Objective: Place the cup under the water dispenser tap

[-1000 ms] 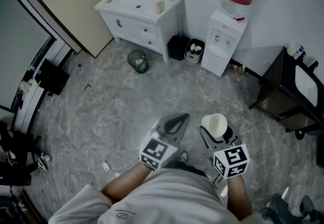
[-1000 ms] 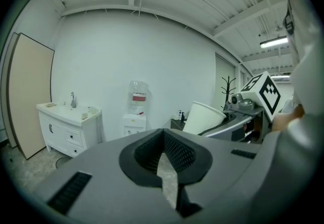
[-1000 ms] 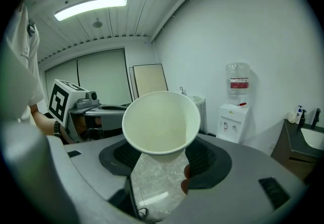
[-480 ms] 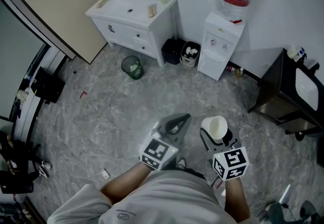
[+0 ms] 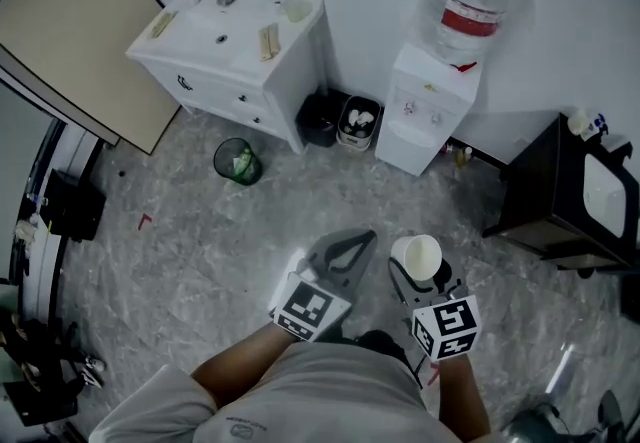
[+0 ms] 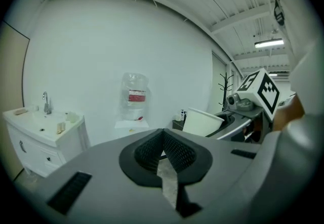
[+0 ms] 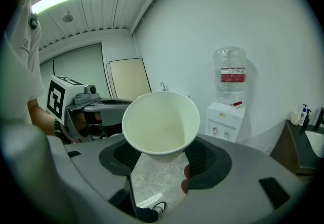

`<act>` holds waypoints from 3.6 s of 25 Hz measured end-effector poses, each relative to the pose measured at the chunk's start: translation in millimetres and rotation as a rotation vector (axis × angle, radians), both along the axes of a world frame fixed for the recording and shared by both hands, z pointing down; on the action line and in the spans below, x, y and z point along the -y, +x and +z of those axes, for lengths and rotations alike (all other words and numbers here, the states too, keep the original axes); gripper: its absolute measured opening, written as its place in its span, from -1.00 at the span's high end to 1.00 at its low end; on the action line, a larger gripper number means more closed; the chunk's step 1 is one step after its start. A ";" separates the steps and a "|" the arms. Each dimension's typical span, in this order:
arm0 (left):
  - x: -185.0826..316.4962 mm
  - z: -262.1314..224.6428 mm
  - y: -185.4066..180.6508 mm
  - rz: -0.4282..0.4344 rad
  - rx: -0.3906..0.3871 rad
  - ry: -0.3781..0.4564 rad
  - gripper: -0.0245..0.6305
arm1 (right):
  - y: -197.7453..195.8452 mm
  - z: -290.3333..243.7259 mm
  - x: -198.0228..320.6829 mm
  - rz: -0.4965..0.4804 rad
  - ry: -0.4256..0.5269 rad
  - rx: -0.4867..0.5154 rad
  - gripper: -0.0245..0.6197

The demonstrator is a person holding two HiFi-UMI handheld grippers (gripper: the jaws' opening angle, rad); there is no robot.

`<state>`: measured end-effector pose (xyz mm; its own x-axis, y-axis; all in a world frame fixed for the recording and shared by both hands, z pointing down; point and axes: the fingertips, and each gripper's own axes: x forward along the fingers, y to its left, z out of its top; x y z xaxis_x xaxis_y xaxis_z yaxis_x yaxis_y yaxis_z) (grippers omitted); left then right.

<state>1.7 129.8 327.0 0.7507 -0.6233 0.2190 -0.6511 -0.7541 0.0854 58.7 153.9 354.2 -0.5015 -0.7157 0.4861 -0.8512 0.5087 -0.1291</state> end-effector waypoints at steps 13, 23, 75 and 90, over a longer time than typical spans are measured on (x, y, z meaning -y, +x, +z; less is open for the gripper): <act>170.8 24.0 38.7 0.044 -0.006 0.001 0.91 | 34.4 42.7 173.8 0.034 -0.038 -0.050 0.06; 330.5 58.2 87.8 -0.035 -0.030 0.043 0.91 | 68.4 108.6 339.7 -0.077 -0.054 -0.077 0.06; 417.6 314.1 66.3 -0.028 0.025 -0.203 0.91 | 129.8 562.2 491.1 0.153 -0.321 -0.261 -0.04; 389.2 178.3 75.7 -0.001 0.047 -0.241 0.91 | 81.1 211.5 434.7 0.148 -0.112 0.096 0.46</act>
<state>77.4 -259.4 505.3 0.7355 -0.5497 0.3962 -0.6596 -0.7147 0.2328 139.8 -280.7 565.7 -0.4426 -0.7292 0.5219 -0.8967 0.3570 -0.2617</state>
